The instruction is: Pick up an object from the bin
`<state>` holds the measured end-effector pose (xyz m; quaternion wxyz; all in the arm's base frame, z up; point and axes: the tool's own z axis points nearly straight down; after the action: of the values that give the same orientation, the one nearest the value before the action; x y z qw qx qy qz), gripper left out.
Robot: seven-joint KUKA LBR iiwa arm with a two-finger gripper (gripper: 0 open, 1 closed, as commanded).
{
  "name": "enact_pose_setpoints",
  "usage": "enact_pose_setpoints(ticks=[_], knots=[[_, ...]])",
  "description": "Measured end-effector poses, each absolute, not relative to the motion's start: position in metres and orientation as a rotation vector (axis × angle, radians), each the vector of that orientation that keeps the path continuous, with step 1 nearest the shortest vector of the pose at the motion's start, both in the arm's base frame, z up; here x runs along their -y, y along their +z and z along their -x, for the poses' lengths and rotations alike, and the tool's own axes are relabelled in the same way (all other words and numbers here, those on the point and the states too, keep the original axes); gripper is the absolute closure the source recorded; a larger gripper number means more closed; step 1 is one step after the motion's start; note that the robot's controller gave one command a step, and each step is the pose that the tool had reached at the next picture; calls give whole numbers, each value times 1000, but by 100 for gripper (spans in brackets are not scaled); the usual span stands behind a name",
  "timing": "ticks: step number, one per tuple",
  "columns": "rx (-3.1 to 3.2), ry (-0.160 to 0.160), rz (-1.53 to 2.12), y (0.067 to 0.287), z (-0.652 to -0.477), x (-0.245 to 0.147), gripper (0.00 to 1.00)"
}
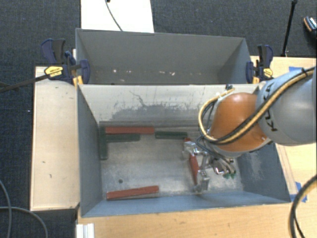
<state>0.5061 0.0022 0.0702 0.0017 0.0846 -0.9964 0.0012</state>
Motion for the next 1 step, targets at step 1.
enact_pose_setpoints(ticks=[1], knots=[[2987,3,-985,70,-521,51,0]])
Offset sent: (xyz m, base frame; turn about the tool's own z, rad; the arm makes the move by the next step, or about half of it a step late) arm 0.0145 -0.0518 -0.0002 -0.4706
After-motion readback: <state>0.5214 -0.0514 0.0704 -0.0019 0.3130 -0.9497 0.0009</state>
